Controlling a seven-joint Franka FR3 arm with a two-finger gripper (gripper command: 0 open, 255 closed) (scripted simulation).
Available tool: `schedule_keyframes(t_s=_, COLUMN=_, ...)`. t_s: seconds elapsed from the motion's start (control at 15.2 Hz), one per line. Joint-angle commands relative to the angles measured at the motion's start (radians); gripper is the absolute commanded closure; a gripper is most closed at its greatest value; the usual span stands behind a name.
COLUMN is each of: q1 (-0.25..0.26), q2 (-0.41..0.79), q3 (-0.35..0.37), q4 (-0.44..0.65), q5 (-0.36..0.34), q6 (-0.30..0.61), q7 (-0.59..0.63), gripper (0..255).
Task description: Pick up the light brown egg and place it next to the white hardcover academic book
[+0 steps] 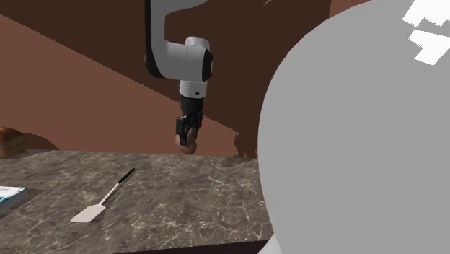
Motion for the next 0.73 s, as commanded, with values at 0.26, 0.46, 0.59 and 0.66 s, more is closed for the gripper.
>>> schedule_keyframes(t_s=0.26, q1=0.092, q2=-0.071, q3=0.034, q4=-0.112, q5=-0.003, q6=0.062, q7=0.118, gripper=255)
schedule_keyframes(t_s=0.46, q1=0.139, q2=-0.098, q3=0.055, q4=-0.157, q5=-0.005, q6=0.09, q7=0.183, gripper=255)
schedule_keyframes(t_s=0.59, q1=0.172, q2=-0.112, q3=0.068, q4=-0.18, q5=-0.008, q6=0.107, q7=0.228, gripper=255)
schedule_keyframes(t_s=0.66, q1=0.188, q2=-0.117, q3=0.076, q4=-0.19, q5=-0.009, q6=0.115, q7=0.251, gripper=255)
